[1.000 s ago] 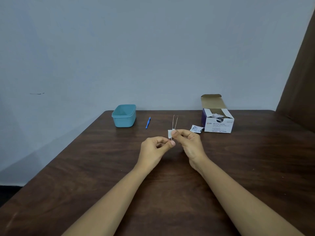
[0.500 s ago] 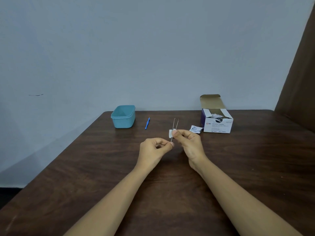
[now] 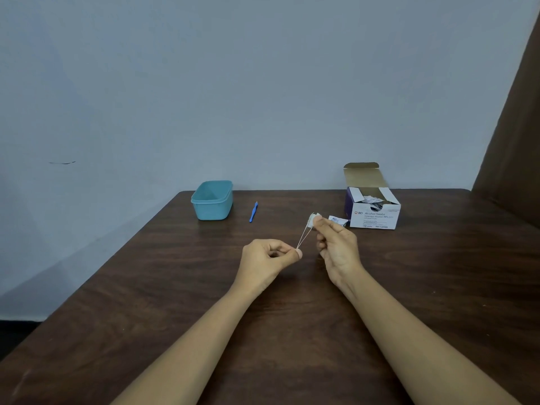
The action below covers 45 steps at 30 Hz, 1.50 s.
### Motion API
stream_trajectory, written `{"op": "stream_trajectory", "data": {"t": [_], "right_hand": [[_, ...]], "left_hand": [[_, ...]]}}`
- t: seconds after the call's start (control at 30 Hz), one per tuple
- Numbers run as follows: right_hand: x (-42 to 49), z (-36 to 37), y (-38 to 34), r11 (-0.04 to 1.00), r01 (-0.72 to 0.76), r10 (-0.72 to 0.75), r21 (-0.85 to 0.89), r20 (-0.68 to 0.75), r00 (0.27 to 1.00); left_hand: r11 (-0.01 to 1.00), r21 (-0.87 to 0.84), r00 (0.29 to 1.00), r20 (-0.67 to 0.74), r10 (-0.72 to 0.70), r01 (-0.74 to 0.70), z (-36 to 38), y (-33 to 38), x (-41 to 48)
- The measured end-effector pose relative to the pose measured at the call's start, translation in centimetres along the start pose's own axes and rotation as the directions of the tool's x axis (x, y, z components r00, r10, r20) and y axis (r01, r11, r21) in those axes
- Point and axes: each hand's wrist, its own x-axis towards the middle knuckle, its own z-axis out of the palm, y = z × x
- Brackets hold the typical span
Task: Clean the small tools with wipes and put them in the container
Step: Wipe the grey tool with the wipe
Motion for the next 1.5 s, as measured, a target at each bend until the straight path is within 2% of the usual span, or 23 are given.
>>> {"op": "stream_trajectory", "data": {"t": [0.47,0.73,0.8,0.9,1.0,1.17,1.33,1.5], "right_hand": [[0.5,-0.2,0.0,0.998,-0.033,0.036,0.061,-0.044,0.998],[1.0,-0.7,-0.4,0.96,-0.069,0.102,0.272,-0.11,0.989],[1.1,-0.7,-0.4,0.958,-0.066,0.103,0.28,-0.118,0.988],[0.9,-0.7,-0.2,0.981,-0.051,0.071,0.187,-0.103,0.992],[0.5,-0.5,0.2,1.0,-0.008,0.007,-0.011,-0.072,0.997],[0.0,0.6,0.5,0.964,0.105,-0.105,-0.245,0.012,0.994],[1.3,2.9,0.7,0.958,0.086,-0.088,-0.273,0.005,0.996],[3.7,5.7,1.6,0.952,0.083,-0.079,-0.295,0.025,0.997]], "left_hand": [[1.0,0.013,1.0,0.002,0.003,-0.003,-0.2,0.3,-0.2],[0.999,0.035,0.999,-0.038,-0.029,0.03,-0.4,0.6,-0.3],[0.999,0.043,0.998,-0.061,-0.029,0.032,-0.8,0.6,-0.2],[0.996,0.084,0.993,-0.118,0.004,0.006,-1.8,0.7,0.1],[0.987,0.16,0.972,-0.232,0.026,0.012,-3.4,1.0,0.7],[0.974,0.216,0.907,-0.421,0.027,0.071,-6.8,0.7,2.3],[0.935,0.318,0.854,-0.519,0.034,0.156,-10.5,0.2,5.0],[0.868,0.421,0.844,-0.536,0.005,0.263,-13.6,0.2,8.4]]}}
